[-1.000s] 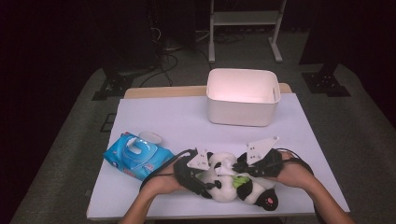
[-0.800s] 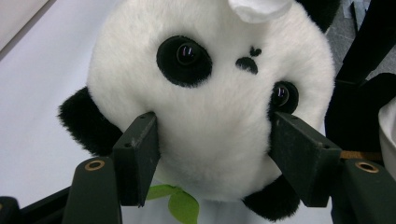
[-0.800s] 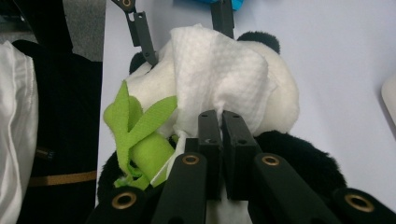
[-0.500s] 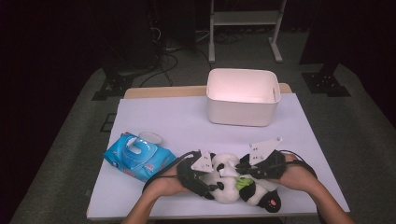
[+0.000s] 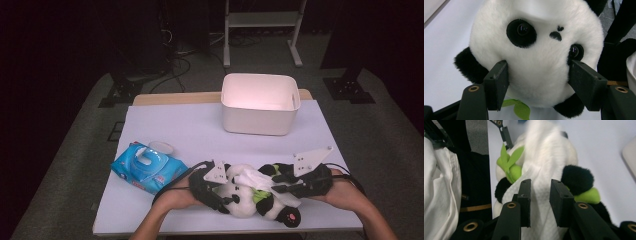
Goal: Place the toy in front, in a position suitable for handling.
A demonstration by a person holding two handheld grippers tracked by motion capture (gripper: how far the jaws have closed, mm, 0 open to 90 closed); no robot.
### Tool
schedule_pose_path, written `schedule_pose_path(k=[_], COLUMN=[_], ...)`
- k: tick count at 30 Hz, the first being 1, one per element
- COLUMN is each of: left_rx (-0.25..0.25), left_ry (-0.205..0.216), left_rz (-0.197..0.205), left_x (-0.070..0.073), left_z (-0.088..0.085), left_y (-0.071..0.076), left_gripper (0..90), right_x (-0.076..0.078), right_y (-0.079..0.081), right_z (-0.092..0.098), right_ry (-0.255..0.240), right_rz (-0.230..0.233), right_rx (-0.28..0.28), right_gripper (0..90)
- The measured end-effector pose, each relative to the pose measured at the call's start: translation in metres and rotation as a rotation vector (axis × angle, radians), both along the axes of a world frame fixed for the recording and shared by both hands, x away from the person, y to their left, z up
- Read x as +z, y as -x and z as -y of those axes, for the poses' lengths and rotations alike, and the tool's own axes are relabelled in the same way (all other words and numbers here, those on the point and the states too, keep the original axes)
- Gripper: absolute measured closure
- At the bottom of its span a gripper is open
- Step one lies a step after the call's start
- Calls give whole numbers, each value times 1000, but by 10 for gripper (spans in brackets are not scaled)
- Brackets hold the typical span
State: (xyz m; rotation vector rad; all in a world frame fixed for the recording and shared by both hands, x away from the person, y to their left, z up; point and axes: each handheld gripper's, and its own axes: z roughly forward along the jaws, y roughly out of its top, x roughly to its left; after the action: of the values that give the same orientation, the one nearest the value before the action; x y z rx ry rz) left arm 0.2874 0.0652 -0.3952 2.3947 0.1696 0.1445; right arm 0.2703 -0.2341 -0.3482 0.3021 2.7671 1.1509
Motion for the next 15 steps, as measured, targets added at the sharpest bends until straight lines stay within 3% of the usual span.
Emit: schedule_pose_path(k=[2,6,9,15], left_rx=[2,0,2,3], left_ry=[-1,-5,-7,-7], left_rz=[-1,3,-1,4], left_x=[0,0,0,0], left_z=[0,1,0,1], left_y=[0,0,-1,0], left_gripper=[328,328,328,327], right_x=[-1,0,4,9], right_y=[0,0,0,-4], right_z=[-1,-5,-12,-35], right_ry=[-1,39,67,77], right_rz=[2,21,41,61], right_rx=[-2,6,15,55], right_gripper=[701,867,876,875])
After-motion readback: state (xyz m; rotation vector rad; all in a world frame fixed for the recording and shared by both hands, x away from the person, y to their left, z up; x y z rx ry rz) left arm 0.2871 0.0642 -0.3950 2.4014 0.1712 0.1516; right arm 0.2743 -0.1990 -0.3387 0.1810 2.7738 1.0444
